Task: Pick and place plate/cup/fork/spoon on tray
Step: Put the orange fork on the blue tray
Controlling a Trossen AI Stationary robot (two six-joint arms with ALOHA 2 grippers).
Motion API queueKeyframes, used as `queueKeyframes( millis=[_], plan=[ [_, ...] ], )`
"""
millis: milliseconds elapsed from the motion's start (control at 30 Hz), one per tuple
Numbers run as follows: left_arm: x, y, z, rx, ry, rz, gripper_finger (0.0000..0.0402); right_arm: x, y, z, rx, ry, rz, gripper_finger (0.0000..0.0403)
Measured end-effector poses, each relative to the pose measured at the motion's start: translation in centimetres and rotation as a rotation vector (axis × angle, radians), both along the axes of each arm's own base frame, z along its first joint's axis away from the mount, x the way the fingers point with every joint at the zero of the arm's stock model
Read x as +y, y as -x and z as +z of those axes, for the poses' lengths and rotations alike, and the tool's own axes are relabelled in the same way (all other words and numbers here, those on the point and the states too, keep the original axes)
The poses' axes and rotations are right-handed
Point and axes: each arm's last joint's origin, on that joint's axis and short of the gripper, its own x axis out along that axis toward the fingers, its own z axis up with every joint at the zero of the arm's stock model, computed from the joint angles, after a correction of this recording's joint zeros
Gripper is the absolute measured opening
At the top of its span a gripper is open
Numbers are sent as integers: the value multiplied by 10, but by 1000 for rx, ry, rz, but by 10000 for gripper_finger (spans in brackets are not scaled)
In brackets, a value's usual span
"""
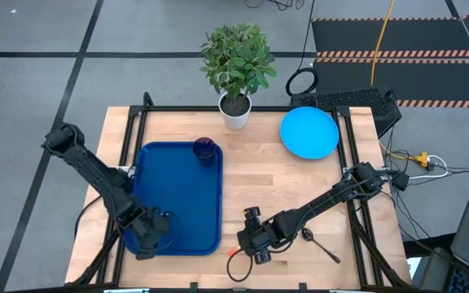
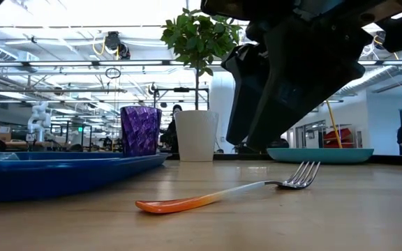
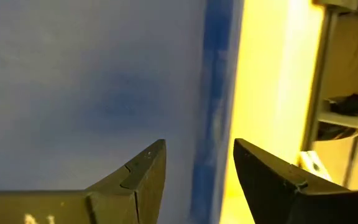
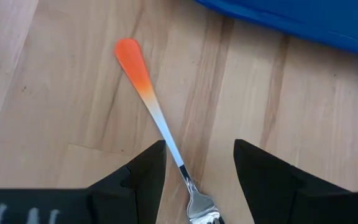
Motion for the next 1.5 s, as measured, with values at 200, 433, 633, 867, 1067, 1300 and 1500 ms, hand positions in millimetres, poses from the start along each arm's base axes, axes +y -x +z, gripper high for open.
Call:
queueKeyframes(
  millis=[200,433,633,867,1067,1300,1500],
  plan=[
    [-5,7,-1,55,5,32,188,-1,2,-1,20,5,-11,183],
    [-8,8,-9,91,-34,42,188,-1,3,-1,31,11,-11,183],
    [-12,5,-27,151,-103,38,188,-1,3,-1,31,12,-12,183],
    [-16,3,-40,195,-127,-9,188,-2,3,-2,24,33,-22,183],
    [-17,0,-40,151,-127,-12,188,-3,4,-5,27,26,-16,183],
    [-17,-1,-41,141,-135,-11,188,-3,10,-22,27,-56,-3,183],
    [-17,-1,-41,138,-139,-16,188,-5,11,-28,17,-61,-4,166]
  ],
)
